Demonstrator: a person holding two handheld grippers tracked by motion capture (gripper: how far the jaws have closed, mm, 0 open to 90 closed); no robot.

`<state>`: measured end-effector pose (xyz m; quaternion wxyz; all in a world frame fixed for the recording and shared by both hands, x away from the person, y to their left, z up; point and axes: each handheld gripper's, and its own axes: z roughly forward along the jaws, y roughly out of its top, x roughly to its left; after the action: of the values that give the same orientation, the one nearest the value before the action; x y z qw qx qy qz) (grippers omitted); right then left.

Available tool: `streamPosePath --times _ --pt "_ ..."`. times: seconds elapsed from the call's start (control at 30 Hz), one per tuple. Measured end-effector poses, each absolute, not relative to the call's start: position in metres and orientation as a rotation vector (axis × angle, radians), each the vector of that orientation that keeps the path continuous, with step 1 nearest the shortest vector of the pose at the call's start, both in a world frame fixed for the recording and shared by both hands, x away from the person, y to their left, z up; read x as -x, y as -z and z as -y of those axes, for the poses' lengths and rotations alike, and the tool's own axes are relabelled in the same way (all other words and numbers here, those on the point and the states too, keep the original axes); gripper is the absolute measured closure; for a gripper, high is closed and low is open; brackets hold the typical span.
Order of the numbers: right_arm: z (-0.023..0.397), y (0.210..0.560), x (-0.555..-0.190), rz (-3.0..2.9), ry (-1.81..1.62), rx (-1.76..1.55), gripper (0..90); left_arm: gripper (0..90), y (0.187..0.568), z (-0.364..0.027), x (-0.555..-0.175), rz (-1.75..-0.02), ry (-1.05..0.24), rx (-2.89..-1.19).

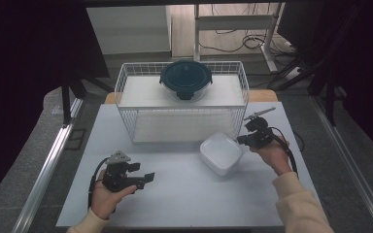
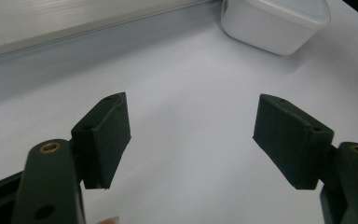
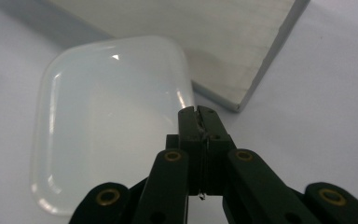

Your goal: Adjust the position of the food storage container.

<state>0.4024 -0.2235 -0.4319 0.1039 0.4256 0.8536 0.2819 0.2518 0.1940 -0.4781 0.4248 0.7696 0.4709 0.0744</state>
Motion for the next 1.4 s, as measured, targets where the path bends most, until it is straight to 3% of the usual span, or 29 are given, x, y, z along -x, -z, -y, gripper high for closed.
streamPosePath --times 0.13,0.53,1.4 --pt "0.220 0.439 -0.414 -2.531 -0.804 -1.234 89.1 27.1 0.479 -0.196 -0.253 -1.174 -0.125 -1.900" --pt "0.211 0.453 -0.419 -2.545 -0.699 -1.180 89.1 27.5 0.477 -0.199 -0.252 -1.180 -0.119 -1.886" --pt "0.181 0.462 -0.384 -2.625 -0.777 -1.102 89.1 27.7 0.474 -0.207 -0.253 -1.206 -0.132 -1.857"
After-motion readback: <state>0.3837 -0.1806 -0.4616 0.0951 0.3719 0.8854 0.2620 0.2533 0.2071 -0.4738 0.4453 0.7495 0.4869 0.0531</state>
